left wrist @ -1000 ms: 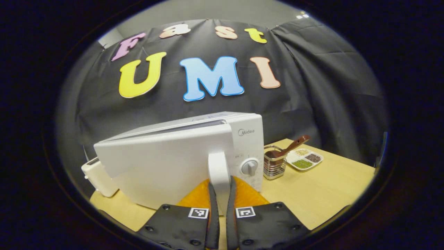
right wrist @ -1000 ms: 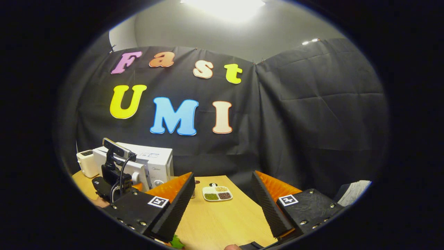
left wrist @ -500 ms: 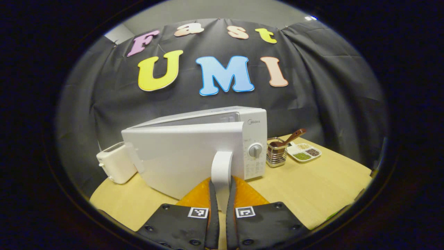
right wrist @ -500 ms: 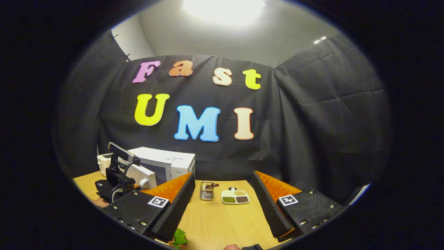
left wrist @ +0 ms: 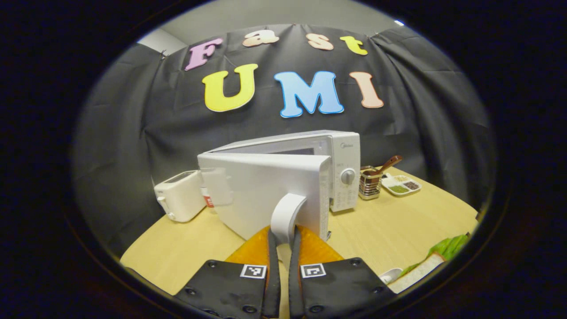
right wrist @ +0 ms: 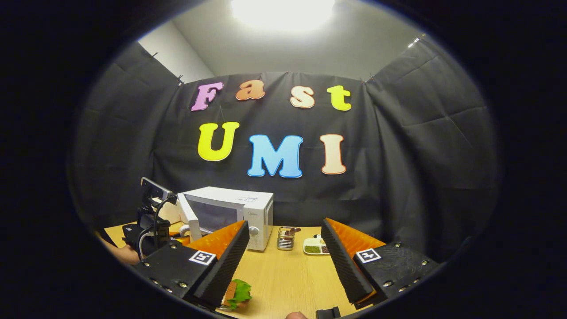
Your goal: Open the microwave oven with the left hand, put the food in, and close the microwave oven.
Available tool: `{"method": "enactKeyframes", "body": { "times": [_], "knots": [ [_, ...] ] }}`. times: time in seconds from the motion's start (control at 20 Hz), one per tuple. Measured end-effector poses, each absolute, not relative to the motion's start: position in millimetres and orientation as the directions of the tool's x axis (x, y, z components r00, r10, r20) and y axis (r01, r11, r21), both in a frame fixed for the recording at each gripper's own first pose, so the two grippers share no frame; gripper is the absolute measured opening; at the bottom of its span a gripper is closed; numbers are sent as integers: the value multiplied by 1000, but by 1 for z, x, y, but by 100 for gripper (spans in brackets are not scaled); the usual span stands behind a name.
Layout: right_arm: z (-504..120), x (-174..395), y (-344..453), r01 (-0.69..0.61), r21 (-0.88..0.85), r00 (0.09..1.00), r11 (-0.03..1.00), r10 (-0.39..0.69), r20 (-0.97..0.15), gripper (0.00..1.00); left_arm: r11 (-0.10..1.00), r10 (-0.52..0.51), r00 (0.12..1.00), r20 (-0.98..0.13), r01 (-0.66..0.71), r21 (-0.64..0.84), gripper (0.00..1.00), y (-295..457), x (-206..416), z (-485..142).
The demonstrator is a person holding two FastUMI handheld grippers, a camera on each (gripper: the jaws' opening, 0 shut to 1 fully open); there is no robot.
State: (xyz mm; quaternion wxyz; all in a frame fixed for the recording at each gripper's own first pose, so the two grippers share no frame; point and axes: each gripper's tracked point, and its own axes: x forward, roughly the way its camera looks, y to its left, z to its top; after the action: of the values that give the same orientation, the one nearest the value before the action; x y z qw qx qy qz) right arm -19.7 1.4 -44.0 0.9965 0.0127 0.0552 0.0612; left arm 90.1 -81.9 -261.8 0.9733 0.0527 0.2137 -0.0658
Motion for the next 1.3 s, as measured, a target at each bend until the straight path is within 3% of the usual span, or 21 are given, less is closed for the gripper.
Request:
{"method": "enactKeyframes", "body": {
  "times": [0.5,1.3],
  "knots": [
    [-41,-10,66,-104,55,987,993,110,-121,99,982,-126,896,-425,175,77,14,1,55,-258],
    [-34,-6,180,-64,45,991,997,69,-117,99,957,-240,879,-412,284,49,14,110,40,-266]
  ]
}}
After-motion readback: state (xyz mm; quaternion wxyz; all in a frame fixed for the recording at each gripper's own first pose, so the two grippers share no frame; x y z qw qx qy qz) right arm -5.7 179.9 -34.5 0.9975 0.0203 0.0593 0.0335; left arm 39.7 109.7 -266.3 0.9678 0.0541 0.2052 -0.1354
